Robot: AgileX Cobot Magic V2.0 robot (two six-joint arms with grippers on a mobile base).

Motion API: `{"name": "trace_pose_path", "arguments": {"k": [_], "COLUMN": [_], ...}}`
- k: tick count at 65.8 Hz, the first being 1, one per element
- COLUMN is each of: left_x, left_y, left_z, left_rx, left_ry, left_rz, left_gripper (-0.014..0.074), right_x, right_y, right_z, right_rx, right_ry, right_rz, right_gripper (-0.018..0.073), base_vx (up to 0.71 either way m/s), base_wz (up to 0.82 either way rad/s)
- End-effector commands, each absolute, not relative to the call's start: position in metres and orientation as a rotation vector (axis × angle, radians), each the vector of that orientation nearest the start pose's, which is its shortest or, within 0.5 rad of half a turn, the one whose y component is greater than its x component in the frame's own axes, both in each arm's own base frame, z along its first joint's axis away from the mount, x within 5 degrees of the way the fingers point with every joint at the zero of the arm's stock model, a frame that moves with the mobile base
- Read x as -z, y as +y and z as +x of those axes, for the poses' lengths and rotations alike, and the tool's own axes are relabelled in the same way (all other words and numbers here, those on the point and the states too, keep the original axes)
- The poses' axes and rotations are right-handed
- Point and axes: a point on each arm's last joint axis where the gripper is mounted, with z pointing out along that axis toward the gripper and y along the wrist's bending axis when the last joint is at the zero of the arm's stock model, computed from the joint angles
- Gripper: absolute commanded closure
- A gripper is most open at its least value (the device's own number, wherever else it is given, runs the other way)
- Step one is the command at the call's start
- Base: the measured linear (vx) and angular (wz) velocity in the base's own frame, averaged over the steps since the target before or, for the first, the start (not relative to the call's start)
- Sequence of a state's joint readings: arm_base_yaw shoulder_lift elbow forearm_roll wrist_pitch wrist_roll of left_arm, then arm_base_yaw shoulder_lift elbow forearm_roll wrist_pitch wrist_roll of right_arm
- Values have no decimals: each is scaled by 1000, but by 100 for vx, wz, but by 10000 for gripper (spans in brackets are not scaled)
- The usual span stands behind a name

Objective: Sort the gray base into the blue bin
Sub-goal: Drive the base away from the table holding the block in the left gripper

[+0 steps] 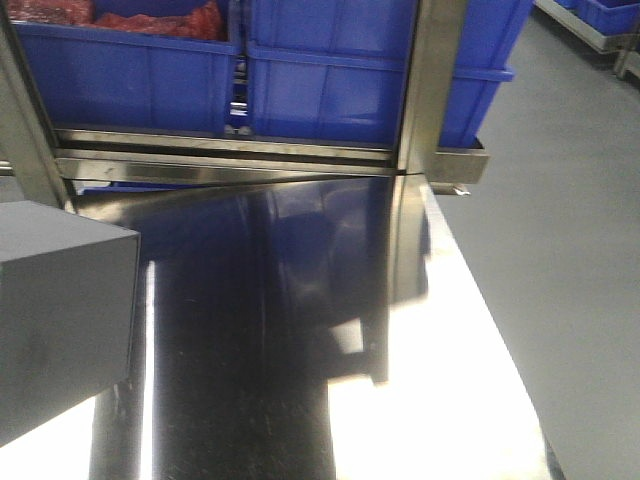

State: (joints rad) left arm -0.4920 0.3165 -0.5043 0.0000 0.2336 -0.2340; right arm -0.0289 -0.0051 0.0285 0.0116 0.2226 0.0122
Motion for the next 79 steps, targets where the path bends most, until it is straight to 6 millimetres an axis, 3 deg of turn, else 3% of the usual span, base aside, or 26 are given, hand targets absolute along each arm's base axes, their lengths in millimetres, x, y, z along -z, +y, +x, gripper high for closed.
{"name": "trace_pose_path", "arguments": {"k": [1, 79], "left_x": [-360, -360], "left_y": [-32, -32], "left_z": [59, 59], "left_rx": [609, 609], "left_ry": [1415, 1415], "left_rz": [180, 180], "left_gripper": [603, 603], "right_x": [-189, -189], "right_y": [-2, -2], "right_z": [58, 58], "right_rx": [18, 18], "right_ry": [1676, 1676], "right_rz": [32, 32], "right_gripper": [564, 564], "base_vx": [-8, -11], "base_wz": [-30, -52]}}
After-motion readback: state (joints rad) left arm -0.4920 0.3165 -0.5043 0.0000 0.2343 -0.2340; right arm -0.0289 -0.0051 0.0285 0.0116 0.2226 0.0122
